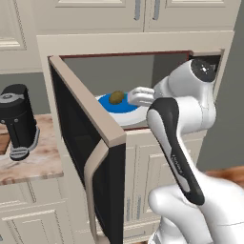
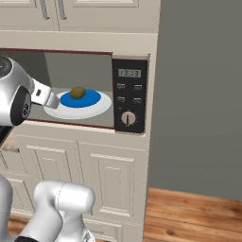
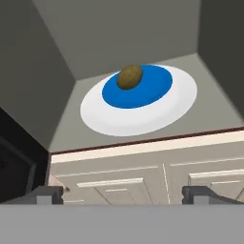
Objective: Retrieve the reheated potato from the microwave, then place the potato, cheese, and condiment on the cutting board.
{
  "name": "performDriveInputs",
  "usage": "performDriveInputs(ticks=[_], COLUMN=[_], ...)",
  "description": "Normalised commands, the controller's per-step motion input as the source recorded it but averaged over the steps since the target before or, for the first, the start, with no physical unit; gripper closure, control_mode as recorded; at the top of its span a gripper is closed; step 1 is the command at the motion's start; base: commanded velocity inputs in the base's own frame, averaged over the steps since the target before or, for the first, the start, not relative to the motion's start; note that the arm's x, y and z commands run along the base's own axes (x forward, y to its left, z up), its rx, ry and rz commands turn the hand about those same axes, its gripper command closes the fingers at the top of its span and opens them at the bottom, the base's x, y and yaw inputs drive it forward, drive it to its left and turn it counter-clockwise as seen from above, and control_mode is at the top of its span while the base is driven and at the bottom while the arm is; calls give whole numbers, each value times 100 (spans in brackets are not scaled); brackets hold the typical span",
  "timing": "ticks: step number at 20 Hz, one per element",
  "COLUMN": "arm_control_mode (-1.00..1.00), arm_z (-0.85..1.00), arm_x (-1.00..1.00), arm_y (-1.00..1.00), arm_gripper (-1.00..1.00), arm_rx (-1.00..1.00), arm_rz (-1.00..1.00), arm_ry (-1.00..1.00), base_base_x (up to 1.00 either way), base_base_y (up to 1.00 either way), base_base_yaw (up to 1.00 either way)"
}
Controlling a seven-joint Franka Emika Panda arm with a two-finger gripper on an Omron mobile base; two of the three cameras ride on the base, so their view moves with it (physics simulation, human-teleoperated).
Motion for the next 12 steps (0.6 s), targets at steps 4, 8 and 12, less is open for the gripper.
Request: performDriveInputs(ticks=[4, 8, 12], arm_control_mode=[-100, -100, -100], arm_z=[0, -2, -12], arm_x=[70, 59, 47], arm_y=[-8, -3, 0], arm_gripper=[-100, -100, -100], arm_rx=[-9, -2, 0], arm_rz=[-5, -2, 0], arm_ry=[-1, 0, 0], base_base_x=[0, 0, 0], base_base_y=[0, 0, 0], base_base_yaw=[0, 0, 0])
